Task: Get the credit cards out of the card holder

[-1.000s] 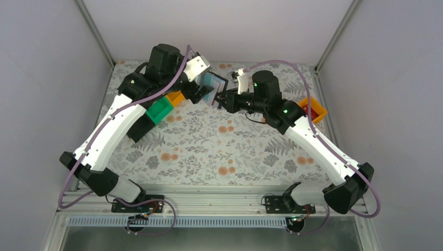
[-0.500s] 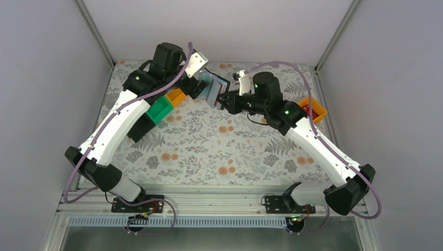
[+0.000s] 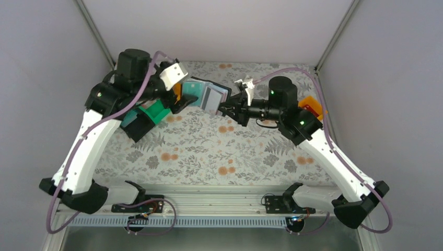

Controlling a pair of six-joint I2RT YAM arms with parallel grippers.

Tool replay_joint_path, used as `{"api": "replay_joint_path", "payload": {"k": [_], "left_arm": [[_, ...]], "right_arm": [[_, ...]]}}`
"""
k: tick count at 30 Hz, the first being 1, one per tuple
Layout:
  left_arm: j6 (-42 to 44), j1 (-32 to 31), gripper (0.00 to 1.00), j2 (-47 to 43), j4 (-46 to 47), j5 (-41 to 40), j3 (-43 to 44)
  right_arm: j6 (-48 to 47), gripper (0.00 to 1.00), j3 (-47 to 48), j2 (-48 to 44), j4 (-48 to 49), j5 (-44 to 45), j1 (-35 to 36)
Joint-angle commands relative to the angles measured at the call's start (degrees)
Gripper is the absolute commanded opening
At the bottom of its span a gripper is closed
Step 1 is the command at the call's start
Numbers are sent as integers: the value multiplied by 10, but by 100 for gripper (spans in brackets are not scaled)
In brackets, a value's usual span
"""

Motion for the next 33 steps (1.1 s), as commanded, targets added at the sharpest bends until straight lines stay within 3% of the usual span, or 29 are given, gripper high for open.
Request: {"api": "replay_joint_path", "payload": {"k": [1, 14, 16, 20, 25, 32, 33], "left_arm": [[53, 3, 100, -51, -41, 91, 0], [72, 3, 99, -60, -50, 180, -4], [87, 4, 87, -61, -63, 198, 4], [117, 3, 45, -72, -94, 245, 16], [131, 3, 4, -80, -123, 282, 32], [111, 5, 2, -93, -122, 276, 16], [99, 6, 2, -94, -114, 269, 11]], "right_arm": [[-85, 4, 0, -40, 13, -79, -2], [-131, 4, 1, -57, 5, -158, -2], [-139, 4, 2, -57, 0, -162, -2], [-150, 4, -1, -57, -9, -158, -2], [-155, 4, -4, -59, -10, -150, -2], [-139, 4, -20, -68, 1, -109, -3], [-134, 8, -21, -69, 5, -90, -3]]}}
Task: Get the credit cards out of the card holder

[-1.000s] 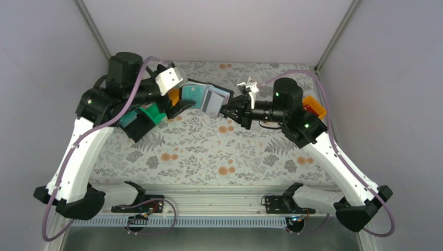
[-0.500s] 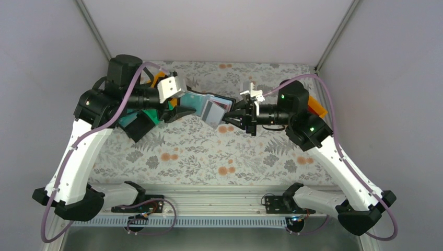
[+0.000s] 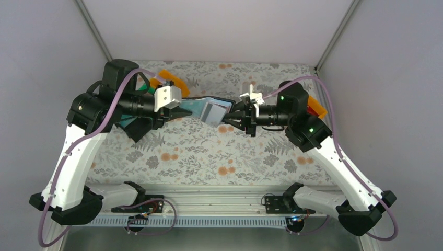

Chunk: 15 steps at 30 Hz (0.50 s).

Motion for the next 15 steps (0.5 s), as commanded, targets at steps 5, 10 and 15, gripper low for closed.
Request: {"api": "replay_joint_path", "payload": {"k": [5, 10, 15], "left_arm": [[-112, 26, 2, -26, 87, -95, -44], [-167, 39, 2, -25, 139, -220, -94], [-172, 41, 2, -18, 145, -193, -114]], "right_arm": [[91, 43, -19, -23, 6, 291, -7], [140, 47, -6, -37, -27, 450, -11], [143, 27, 19, -17, 19, 263, 4]]}}
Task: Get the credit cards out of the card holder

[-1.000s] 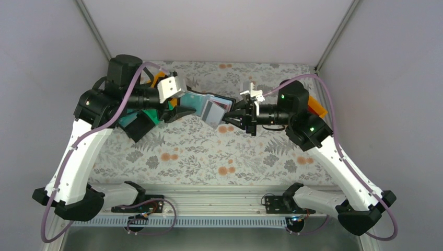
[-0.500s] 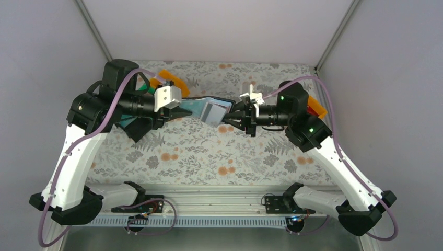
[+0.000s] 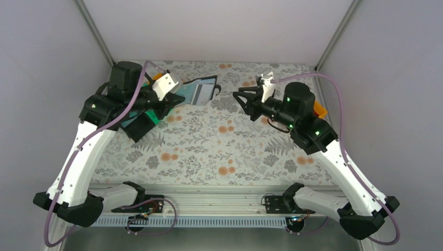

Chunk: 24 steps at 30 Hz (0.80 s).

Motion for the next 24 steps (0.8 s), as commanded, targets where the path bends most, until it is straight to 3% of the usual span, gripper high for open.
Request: {"api": "replay_joint_path", "payload": {"k": [1, 3, 5, 10, 15, 21, 24], "left_arm": [[-31, 2, 2, 2, 38, -2, -7], [-27, 4, 2, 4, 34, 21, -7], [-14, 6, 2, 2, 25, 71, -6], [43, 8, 2, -2, -19, 204, 4], [104, 8, 2, 11, -64, 302, 19], [210, 10, 2, 18, -148, 391, 57], [225, 13, 2, 22, -159, 401, 56]], "right_arm": [[26, 24, 14, 16, 80, -161, 26], [37, 24, -15, 35, 179, -279, 61], [48, 22, -22, 63, 247, -315, 87], [48, 15, -20, 82, 261, -216, 88], [47, 13, 0, 116, 236, -222, 88], [26, 13, -39, 74, 232, -197, 85], [5, 20, -45, 70, 238, -247, 85]]}}
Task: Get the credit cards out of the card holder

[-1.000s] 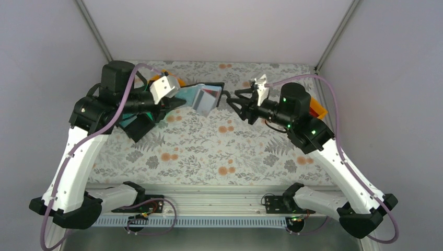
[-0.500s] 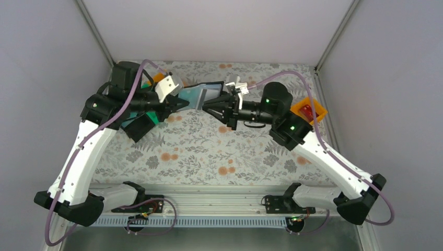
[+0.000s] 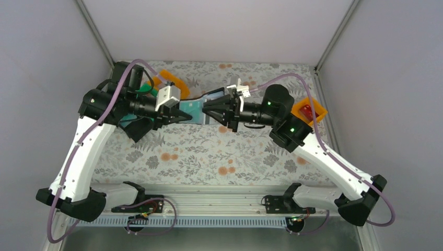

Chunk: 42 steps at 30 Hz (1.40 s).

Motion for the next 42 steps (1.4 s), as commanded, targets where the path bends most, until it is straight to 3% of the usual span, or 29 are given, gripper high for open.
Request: {"api": "replay_joint_path", "payload": {"k": [1, 4, 13, 19, 26, 33, 36, 39, 42], "left_arm": [[69, 0, 2, -5, -36, 110, 19], [47, 0, 2, 4, -17, 101, 13], [44, 1, 2, 12, -9, 94, 9], [32, 2, 3, 8, 5, 78, -1], [10, 2, 2, -4, 25, 37, -12], [8, 2, 2, -11, 30, 34, -21], [11, 1, 2, -11, 30, 41, -23], [9, 1, 2, -10, 32, 47, -25], [-6, 2, 2, -9, 43, 34, -29]], "right_arm": [[-36, 21, -11, 0, 15, -42, -1], [-64, 25, 3, 21, 11, -99, 11], [-87, 35, 25, 53, 21, -123, 29], [-105, 35, 45, 69, 17, -140, 39], [-122, 35, 4, 6, -37, -15, 33], [-110, 36, -53, -69, -90, 53, -33], [-100, 35, -50, -73, -91, 51, -41], [-92, 23, -45, -66, -58, -10, -40], [-84, 22, -31, -51, -26, -59, -29]]}}
